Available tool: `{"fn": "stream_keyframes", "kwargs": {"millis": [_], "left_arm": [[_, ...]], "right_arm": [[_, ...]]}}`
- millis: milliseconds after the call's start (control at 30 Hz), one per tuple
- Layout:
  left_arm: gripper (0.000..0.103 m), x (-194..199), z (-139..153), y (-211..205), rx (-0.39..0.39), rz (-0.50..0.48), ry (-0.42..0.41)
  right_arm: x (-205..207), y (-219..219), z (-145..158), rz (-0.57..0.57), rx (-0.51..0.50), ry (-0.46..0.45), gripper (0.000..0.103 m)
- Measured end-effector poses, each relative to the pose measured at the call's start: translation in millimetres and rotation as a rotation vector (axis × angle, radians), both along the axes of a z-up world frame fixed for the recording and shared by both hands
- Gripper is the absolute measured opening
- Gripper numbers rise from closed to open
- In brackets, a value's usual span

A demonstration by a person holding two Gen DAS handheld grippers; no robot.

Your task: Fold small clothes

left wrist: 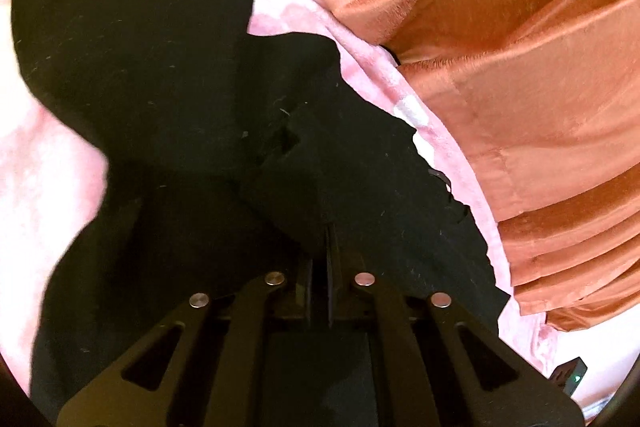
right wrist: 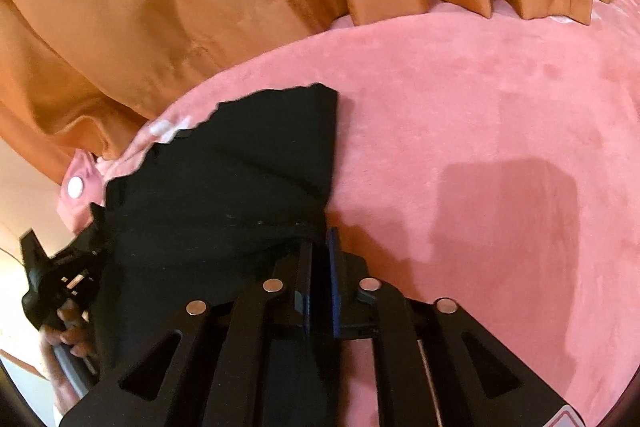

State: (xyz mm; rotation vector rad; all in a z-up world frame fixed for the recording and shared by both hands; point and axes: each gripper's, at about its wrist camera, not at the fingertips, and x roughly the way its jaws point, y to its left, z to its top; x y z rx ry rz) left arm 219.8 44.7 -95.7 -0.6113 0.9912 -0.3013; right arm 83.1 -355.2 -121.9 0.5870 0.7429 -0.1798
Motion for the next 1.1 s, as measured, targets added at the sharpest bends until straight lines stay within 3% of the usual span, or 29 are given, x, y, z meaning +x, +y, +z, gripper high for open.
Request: {"fn": "stream_keyframes", "kwargs": {"millis": [100,133,167,200,300,333,433,467,500,567,633,700,733,800,933,1000,1100], "left_arm": [[0.006,-2.3,-2.9,8.0,-0.003,0.013,-0.004],[0.006,-1.2,-4.3,7.6,-0.008,0.013,-0.002],[0.006,-1.0,-4.1,6.7,-0.006,0.015,-0.004],[0.006,-1.1,-3.5,5.9,-0.001,0.015,-0.006],[0.004,-0.9,-1.3,1.4,0.034,0.001,-0.017],[0.004,-1.6,-0.9,3.1,0.035,0.001,-0.017],[0.004,-0.4,0.9,2.6,0.049,-0.006,-0.013],[0.003,-0.1,1.1,2.7,0.053,-0.007,-0.014],[0.003,0.0,1.2,2.5,0.060,-0.007,-0.013],[0.003,-0.4,1.0,3.1,0.071,-0.016,-0.018],[0.003,0.0,-0.7,1.3,0.084,-0.023,-0.026],[0.004,0.2,-1.7,0.1,0.086,-0.023,-0.030],[0.004,0.2,-1.5,-1.2,0.095,-0.025,-0.035],[0.004,-0.2,-1.0,-2.1,0.103,-0.025,-0.040],[0.005,0.4,-2.1,1.5,0.076,-0.018,-0.029],[0.005,0.8,-2.4,2.2,0.068,-0.019,-0.026],[0.005,0.5,-2.6,2.6,0.062,-0.018,-0.025]], "right_arm": [[-8.6,5.2,23.4,0.013,0.039,-0.105,0.025],[-11.6,4.2,29.3,0.017,0.037,-0.131,0.034],[-8.9,5.5,34.9,0.016,0.019,-0.154,0.057],[-1.2,6.6,37.0,0.016,-0.012,-0.158,0.066],[32.0,0.9,18.7,0.008,-0.061,-0.072,0.066],[39.5,-3.1,8.8,0.012,-0.041,-0.045,0.065],[56.6,-11.5,-9.4,0.021,-0.012,-0.049,0.035],[61.9,-13.4,-6.6,0.049,0.007,-0.039,0.006],[63.7,-18.3,6.7,0.062,0.035,-0.081,0.005],[60.4,-24.4,27.4,0.054,-0.007,-0.148,0.005],[64.5,-35.2,22.5,0.053,-0.036,-0.112,0.004],[68.5,-42.2,-4.8,0.036,-0.019,-0.025,0.004],[66.5,-41.9,-10.6,0.027,-0.004,-0.024,0.004],[62.8,-34.7,3.7,0.016,-0.036,-0.019,0.005],[30.2,-12.6,39.0,0.007,-0.061,-0.094,0.012],[25.8,4.2,32.0,0.046,-0.064,-0.048,0.009],[33.5,13.3,-4.7,0.063,-0.184,0.093,0.000]]}}
